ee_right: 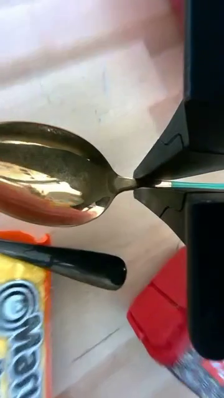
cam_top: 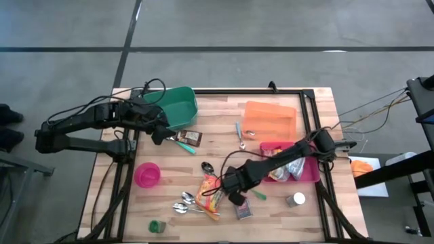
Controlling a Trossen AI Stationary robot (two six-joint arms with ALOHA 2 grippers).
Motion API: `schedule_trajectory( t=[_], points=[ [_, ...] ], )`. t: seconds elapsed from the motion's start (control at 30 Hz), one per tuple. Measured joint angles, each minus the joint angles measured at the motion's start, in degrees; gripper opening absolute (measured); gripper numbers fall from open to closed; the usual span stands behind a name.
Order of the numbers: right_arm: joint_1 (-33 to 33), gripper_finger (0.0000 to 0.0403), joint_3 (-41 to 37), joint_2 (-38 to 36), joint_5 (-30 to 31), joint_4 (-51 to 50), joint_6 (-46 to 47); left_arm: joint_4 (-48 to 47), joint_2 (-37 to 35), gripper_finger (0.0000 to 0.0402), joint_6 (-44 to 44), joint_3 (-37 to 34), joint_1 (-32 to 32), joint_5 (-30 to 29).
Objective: Pick & Place Food Item
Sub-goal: Put the green spoon into the orange bin
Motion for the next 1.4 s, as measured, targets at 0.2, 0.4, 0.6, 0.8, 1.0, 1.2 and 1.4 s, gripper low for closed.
schedule_trajectory(
  t=[0.2, 0.4, 0.6, 0.8, 1.0, 1.2, 1.4],
  points=[
    [-1.81, 0.0013, 0.02, -6.13, 4.17, -2.49, 0.72, 0.04, 0.0, 0.0326, 0.04, 0.0, -0.02, -0.02],
    [-5.62, 0.0013, 0.0, -13.58, 9.91, -7.58, 2.04, 0.04, 0.0, 0.0326, 0.07, 0.0, -0.02, -0.02],
    [-11.61, 0.0013, 0.0, -20.68, 14.7, -11.67, 2.48, 0.05, 0.0, 0.0326, 0.2, 0.0, -0.02, -0.02],
    [-20.53, 0.0013, 0.0, -24.74, 16.62, -12.01, 1.89, 0.07, 0.0, 0.0326, 0.2, 0.0, 0.0, -0.04],
    [-29.36, 0.0013, 0.0, -24.29, 16.79, -11.98, -11.76, 0.07, 0.0, 0.0326, 1.14, 0.0, -0.01, -0.05],
    [-35.92, 0.0013, -0.07, -22.09, 14.79, -12.22, -34.84, 0.04, 0.0, 0.0327, 1.29, 0.0, 0.0, -0.52],
    [-41.61, 0.0013, -1.7, -21.63, 8.84, -12.99, -46.02, -0.55, 0.0, 0.0326, 1.53, 0.0, 0.0, -0.55]
  ],
)
